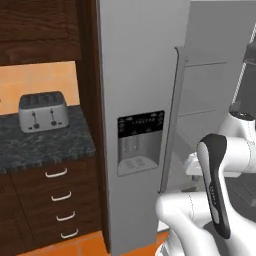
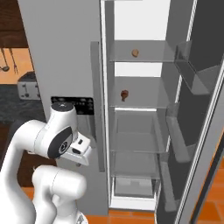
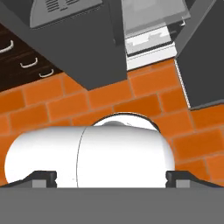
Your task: Place one sweet potato and one chicken drumstick in each tupperware on the nearby counter, to pack two identical lunches.
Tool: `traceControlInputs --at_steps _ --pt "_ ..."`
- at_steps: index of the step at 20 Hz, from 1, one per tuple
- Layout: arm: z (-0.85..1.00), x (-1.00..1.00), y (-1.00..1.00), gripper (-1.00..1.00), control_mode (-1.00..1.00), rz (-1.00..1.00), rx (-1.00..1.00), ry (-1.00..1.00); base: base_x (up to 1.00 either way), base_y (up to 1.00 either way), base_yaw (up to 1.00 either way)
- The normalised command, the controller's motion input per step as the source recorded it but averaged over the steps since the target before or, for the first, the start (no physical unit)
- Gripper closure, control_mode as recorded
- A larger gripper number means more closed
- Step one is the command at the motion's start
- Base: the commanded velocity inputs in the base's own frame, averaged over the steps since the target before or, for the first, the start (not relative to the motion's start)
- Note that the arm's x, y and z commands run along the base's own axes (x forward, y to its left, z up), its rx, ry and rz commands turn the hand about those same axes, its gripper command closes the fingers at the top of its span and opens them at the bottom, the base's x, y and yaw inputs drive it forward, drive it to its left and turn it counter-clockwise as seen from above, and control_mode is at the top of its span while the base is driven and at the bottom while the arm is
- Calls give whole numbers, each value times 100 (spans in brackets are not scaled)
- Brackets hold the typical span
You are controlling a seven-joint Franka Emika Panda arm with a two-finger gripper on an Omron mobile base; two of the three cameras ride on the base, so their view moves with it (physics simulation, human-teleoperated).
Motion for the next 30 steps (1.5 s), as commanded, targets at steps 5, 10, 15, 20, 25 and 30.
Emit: traceControlInputs --at_steps 5,10,15,20,25,30 --pt "0 0 0 -100 100 0 0 0 33 -52 34" --pt "0 0 0 -100 100 0 0 0 45 -26 24" --pt "0 0 0 -100 100 0 0 0 42 -29 8" --pt "0 0 0 -100 100 0 0 0 6 -68 0" --pt "0 0 0 -100 100 0 0 0 3 -31 0" --pt "0 0 0 -100 100 0 0 0 1 -31 0"
